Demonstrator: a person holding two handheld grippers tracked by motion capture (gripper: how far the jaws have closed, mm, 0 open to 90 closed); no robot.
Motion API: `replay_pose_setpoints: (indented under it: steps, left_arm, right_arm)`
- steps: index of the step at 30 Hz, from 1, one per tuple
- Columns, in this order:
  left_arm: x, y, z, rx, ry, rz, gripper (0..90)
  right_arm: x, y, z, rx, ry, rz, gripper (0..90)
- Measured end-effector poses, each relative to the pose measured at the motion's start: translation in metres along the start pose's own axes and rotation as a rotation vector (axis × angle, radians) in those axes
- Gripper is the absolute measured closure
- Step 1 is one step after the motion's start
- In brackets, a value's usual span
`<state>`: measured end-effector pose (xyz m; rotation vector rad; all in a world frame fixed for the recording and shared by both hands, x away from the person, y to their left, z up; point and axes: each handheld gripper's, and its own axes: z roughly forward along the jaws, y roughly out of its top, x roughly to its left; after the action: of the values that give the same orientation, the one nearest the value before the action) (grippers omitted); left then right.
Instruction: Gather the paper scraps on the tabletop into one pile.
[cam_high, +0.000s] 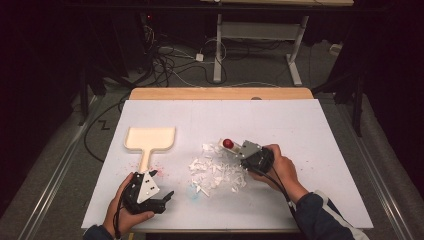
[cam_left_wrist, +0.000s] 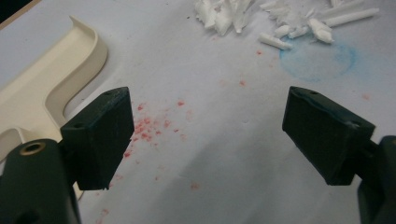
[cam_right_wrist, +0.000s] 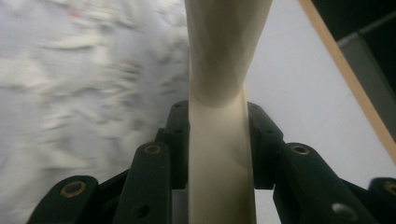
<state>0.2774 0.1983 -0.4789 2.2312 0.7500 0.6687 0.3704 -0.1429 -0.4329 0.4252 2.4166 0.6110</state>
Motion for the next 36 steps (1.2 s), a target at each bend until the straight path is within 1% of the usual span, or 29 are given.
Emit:
replay_pose_setpoints:
  steps: [2, 3, 4, 5, 6, 7, 8, 9, 10, 11, 12, 15, 17, 18, 19, 20, 21, 23, 24, 25, 28, 30, 31, 32, 33, 34, 35, 36]
  left_arm:
    - [0.000, 0.000, -0.001, -0.002, -0.001, 0.001, 15.9]
    - [0.000, 0.000, -0.001, -0.003, -0.001, 0.002, 15.9]
    - [0.000, 0.001, -0.001, -0.005, 0.000, 0.003, 15.9]
    - [0.000, 0.001, -0.002, -0.006, 0.001, 0.004, 15.9]
    - [0.000, 0.001, -0.002, -0.007, 0.003, 0.003, 15.9]
    - [0.000, 0.001, -0.003, -0.009, 0.005, 0.001, 15.9]
    - [0.000, 0.001, -0.004, -0.011, 0.006, 0.004, 15.9]
    - [-0.001, 0.001, -0.005, -0.015, 0.009, 0.002, 15.9]
    - [0.000, 0.001, -0.005, -0.018, 0.011, 0.001, 15.9]
    - [0.000, 0.001, -0.006, -0.028, 0.007, -0.008, 15.9]
    - [0.000, 0.001, -0.006, -0.028, 0.007, -0.008, 15.9]
    - [0.001, 0.001, -0.006, -0.028, 0.007, -0.012, 15.9]
    - [0.001, 0.000, -0.004, -0.024, 0.004, -0.009, 15.9]
    - [0.001, 0.001, -0.004, -0.019, 0.003, -0.003, 15.9]
    - [0.001, 0.001, -0.003, -0.017, 0.001, -0.001, 15.9]
    - [0.001, 0.001, -0.002, -0.016, -0.001, -0.001, 15.9]
    - [0.000, 0.001, -0.002, -0.015, -0.001, -0.002, 15.9]
    - [0.000, 0.001, -0.001, -0.010, -0.005, 0.001, 15.9]
    - [0.000, 0.001, -0.001, -0.009, -0.005, 0.003, 15.9]
    - [0.000, 0.001, -0.001, -0.008, -0.007, 0.000, 15.9]
    - [0.000, 0.000, 0.000, -0.008, -0.011, 0.000, 15.9]
    - [0.000, 0.000, 0.000, -0.006, -0.013, 0.001, 15.9]
    - [0.000, 0.000, 0.000, -0.005, -0.013, 0.002, 15.9]
    - [0.000, -0.001, 0.000, -0.006, -0.014, 0.000, 15.9]
    - [0.000, -0.001, 0.000, -0.005, -0.014, 0.000, 15.9]
    - [0.000, -0.001, 0.000, -0.004, -0.014, 0.002, 15.9]
    - [0.000, -0.001, 0.000, -0.004, -0.016, 0.001, 15.9]
    - [0.000, -0.001, 0.000, -0.005, -0.018, 0.001, 15.9]
  right_arm:
    - [0.009, 0.001, -0.008, -0.011, 0.024, -0.021, 67.8]
    - [0.009, 0.001, -0.008, -0.011, 0.024, -0.021, 67.8]
    - [0.016, 0.002, -0.017, -0.026, 0.049, -0.040, 67.8]
    - [0.016, 0.002, -0.017, -0.026, 0.049, -0.040, 67.8]
    - [0.018, 0.002, -0.024, -0.048, 0.057, -0.041, 68.0]
    - [0.018, 0.002, -0.024, -0.048, 0.057, -0.041, 68.0]
    - [0.018, 0.002, -0.028, -0.052, 0.060, -0.044, 68.0]
    - [0.012, 0.002, -0.036, -0.067, 0.036, -0.032, 68.0]
    - [0.012, 0.002, -0.036, -0.067, 0.036, -0.032, 68.0]
    - [0.003, 0.002, -0.045, -0.092, 0.028, 0.002, 68.1]
    - [0.003, 0.002, -0.045, -0.092, 0.028, 0.002, 68.1]
    - [-0.013, 0.000, -0.054, -0.119, 0.011, 0.042, 68.0]
    - [-0.024, 0.000, -0.057, -0.131, -0.011, 0.071, 68.0]
    - [-0.035, 0.001, -0.055, -0.132, -0.045, 0.088, 68.0]
    - [-0.035, 0.001, -0.055, -0.132, -0.045, 0.088, 68.0]
    - [-0.039, 0.001, -0.052, -0.133, -0.061, 0.099, 68.0]
    - [-0.044, 0.002, -0.047, -0.132, -0.065, 0.117, 68.0]
    - [-0.051, 0.004, -0.036, -0.131, -0.062, 0.135, 68.0]
    - [-0.053, 0.005, -0.029, -0.123, -0.046, 0.142, 68.0]
    - [-0.055, 0.007, -0.022, -0.114, -0.034, 0.143, 68.0]
    - [-0.056, 0.015, -0.003, -0.093, -0.024, 0.128, 68.0]
    - [-0.055, 0.020, 0.010, -0.071, -0.019, 0.102, 68.0]
    - [-0.053, 0.023, 0.021, -0.037, -0.058, 0.072, 68.0]
    - [-0.051, 0.025, 0.026, -0.005, -0.099, 0.038, 68.0]
    - [-0.051, 0.025, 0.026, -0.005, -0.099, 0.038, 68.0]
    - [-0.048, 0.026, 0.037, 0.037, -0.172, -0.027, 68.0]
    - [-0.047, 0.026, 0.042, 0.054, -0.186, -0.041, 68.0]
    - [-0.047, 0.026, 0.042, 0.054, -0.186, -0.041, 68.0]
